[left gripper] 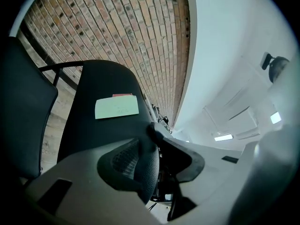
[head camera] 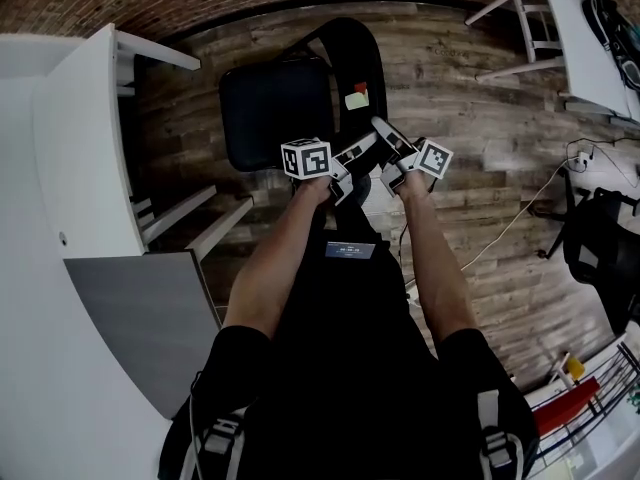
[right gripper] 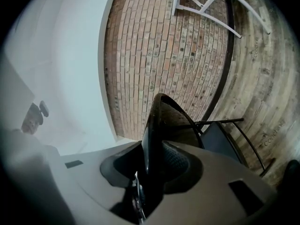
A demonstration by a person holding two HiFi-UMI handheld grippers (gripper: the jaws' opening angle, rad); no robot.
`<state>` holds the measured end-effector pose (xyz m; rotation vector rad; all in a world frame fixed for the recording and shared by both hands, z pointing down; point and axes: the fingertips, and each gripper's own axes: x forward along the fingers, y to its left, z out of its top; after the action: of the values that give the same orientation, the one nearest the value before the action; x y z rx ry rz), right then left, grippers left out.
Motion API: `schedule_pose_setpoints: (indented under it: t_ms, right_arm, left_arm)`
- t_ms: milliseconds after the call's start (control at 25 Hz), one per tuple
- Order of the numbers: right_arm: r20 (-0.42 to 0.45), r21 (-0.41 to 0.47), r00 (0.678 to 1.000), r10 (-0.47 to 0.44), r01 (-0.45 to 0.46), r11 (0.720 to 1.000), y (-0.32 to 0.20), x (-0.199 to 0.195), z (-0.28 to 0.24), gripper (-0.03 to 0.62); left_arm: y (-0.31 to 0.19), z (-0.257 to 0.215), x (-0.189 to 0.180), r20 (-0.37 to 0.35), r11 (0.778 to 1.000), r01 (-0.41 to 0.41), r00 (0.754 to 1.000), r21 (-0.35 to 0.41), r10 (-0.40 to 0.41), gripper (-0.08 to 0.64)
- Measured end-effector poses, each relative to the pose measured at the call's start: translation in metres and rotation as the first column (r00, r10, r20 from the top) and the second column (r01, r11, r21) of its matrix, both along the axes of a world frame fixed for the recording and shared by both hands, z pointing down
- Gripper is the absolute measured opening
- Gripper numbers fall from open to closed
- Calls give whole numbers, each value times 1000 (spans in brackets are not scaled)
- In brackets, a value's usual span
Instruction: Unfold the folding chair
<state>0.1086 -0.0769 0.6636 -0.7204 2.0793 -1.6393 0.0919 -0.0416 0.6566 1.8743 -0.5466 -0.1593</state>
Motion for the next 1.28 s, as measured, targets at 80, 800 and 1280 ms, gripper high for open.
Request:
schedule_pose_setpoints:
  t_ms: [80,800,1280]
  right_arm:
    - [4,-5,1000,-5,5,1000,1,-8,-2,124]
    - [24,-27,999,-34,35,999,1,-34,-4,132]
    - [26,-35,999,-37,38,999,1,-34,-4,133]
  left_arm:
    - [1,0,-8,5,1000,9,1000,0,-9,169]
    - [0,-9,-32,11,995,96,995,19,-96,169]
    - [3,-5,-39,39,986,167,985,24,-168,170]
